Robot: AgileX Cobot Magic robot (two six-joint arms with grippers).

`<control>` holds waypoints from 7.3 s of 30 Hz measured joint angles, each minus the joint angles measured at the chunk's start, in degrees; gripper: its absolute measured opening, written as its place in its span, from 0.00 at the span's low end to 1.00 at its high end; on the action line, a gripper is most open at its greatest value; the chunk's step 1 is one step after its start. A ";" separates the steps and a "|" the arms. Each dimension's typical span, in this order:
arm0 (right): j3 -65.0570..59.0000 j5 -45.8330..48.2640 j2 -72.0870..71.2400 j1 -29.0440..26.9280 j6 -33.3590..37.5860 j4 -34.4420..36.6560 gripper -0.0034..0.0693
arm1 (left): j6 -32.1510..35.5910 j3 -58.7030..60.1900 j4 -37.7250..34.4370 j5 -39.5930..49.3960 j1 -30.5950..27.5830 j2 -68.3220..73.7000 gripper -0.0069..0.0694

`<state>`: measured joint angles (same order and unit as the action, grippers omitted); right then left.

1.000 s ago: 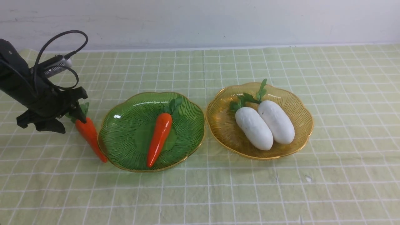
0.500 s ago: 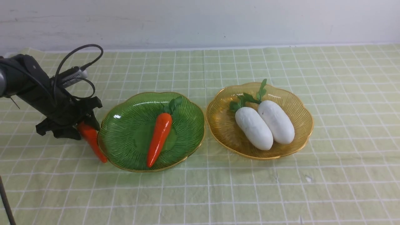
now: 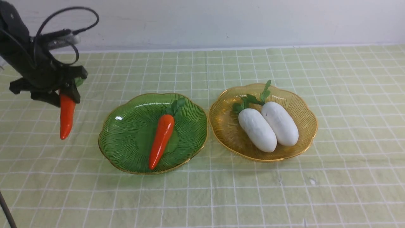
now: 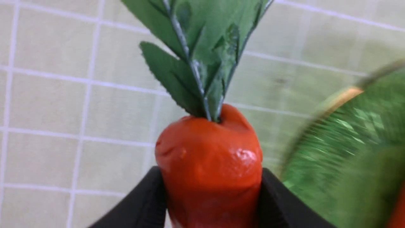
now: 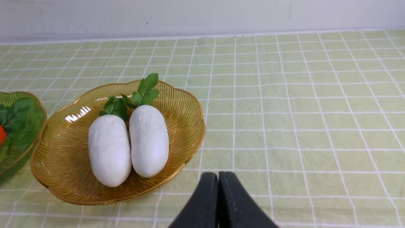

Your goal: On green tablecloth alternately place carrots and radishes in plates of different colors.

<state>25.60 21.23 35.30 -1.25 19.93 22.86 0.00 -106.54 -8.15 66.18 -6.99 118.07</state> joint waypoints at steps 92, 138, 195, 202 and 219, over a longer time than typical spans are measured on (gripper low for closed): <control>-25.21 -15.99 -35.76 0.00 -2.87 -12.44 0.03 | 8.64 -6.50 -16.46 5.46 15.18 -11.69 0.08; -26.99 0.45 -35.76 0.00 -2.86 -11.94 0.03 | 9.70 20.03 -7.28 5.93 15.18 -53.08 0.08; -26.88 1.09 -35.76 0.00 -7.63 -12.30 0.03 | 9.59 42.33 -1.15 7.12 15.18 -87.34 0.08; -26.88 1.09 -35.76 0.00 -7.65 -12.30 0.03 | 9.29 66.62 -5.27 -21.90 15.18 -107.64 0.08; -26.88 1.09 -35.76 0.00 -7.70 -12.30 0.03 | 9.23 96.27 -6.44 -60.25 15.18 -118.86 0.08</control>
<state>-1.28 22.32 -0.46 -1.25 12.23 10.56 9.23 -10.27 -14.59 5.92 8.19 -0.79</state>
